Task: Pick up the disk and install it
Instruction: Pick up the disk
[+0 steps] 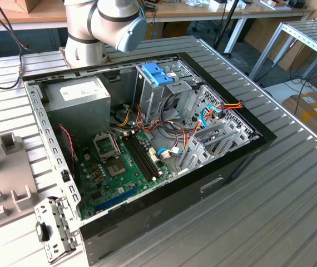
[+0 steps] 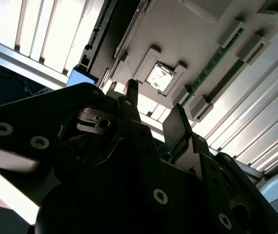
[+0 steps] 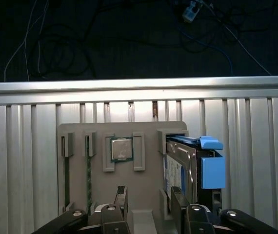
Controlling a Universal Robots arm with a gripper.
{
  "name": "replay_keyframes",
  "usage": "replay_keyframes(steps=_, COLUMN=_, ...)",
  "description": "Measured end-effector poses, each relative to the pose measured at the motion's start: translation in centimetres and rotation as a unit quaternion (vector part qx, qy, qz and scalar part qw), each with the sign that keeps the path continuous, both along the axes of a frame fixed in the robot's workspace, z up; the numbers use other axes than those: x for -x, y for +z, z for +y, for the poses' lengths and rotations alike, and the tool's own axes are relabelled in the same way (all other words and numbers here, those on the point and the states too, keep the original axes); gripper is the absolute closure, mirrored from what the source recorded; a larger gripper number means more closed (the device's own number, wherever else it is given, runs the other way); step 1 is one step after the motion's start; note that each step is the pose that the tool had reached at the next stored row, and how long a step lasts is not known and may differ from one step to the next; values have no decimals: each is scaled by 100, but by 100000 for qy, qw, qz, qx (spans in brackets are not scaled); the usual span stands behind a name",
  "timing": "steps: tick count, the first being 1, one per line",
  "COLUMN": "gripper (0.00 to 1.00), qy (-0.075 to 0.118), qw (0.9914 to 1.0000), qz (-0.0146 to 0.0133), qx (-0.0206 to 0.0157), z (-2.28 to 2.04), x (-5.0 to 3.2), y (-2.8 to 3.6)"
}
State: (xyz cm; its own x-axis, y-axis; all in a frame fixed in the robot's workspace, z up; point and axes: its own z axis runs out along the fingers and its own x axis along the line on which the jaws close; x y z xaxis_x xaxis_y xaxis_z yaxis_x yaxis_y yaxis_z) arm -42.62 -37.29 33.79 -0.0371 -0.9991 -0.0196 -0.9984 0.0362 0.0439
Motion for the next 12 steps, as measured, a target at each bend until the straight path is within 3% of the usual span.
replay_keyframes(steps=12, gripper=52, qy=1, qw=100000, qz=-3, qx=-2, z=0, x=28, y=-18)
